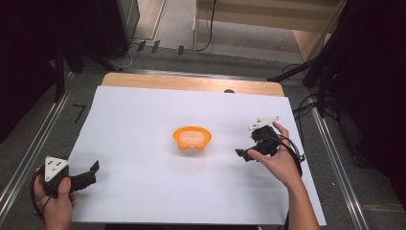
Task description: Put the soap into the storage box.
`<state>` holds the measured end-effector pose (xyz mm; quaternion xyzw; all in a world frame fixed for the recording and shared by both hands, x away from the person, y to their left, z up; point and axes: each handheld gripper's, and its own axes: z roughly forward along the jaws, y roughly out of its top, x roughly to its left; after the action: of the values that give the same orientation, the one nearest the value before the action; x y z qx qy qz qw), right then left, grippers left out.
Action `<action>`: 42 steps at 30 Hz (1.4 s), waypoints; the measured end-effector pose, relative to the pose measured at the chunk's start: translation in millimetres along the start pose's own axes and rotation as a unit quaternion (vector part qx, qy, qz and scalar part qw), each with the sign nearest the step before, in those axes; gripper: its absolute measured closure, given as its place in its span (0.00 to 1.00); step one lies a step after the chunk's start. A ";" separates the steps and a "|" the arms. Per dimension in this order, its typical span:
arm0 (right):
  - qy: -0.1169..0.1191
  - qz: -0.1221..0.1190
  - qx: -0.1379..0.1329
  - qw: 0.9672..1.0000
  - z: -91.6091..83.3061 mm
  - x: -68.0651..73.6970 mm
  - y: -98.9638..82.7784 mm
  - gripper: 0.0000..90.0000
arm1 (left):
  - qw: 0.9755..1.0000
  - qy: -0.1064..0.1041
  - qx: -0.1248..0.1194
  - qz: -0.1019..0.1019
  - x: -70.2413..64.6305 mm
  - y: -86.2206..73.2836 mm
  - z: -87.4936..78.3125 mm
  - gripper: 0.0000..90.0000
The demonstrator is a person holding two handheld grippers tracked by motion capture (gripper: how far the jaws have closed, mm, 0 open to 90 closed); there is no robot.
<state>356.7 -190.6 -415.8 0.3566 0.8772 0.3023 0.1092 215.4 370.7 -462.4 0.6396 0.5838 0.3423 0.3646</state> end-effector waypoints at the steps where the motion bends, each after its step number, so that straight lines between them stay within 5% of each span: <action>1: -0.004 0.003 -0.002 1.000 -0.7 -0.7 -3.5 0.04 | 1.000 0.001 0.000 0.000 -0.2 0.0 0.0 0.00; 21: -0.037 0.080 -0.036 0.995 -25.9 -12.6 -87.3 0.00 | 1.000 0.004 -0.002 0.002 -1.6 -0.1 0.4 0.00; 42: -0.075 0.141 -0.089 0.983 -52.3 -19.2 -166.6 0.00 | 1.000 0.006 -0.001 0.007 -2.2 -0.2 0.0 0.00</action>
<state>256.1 -321.4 -476.0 0.4874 0.7769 0.3640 0.1625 215.1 368.5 -462.6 0.6408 0.5814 0.3494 0.3595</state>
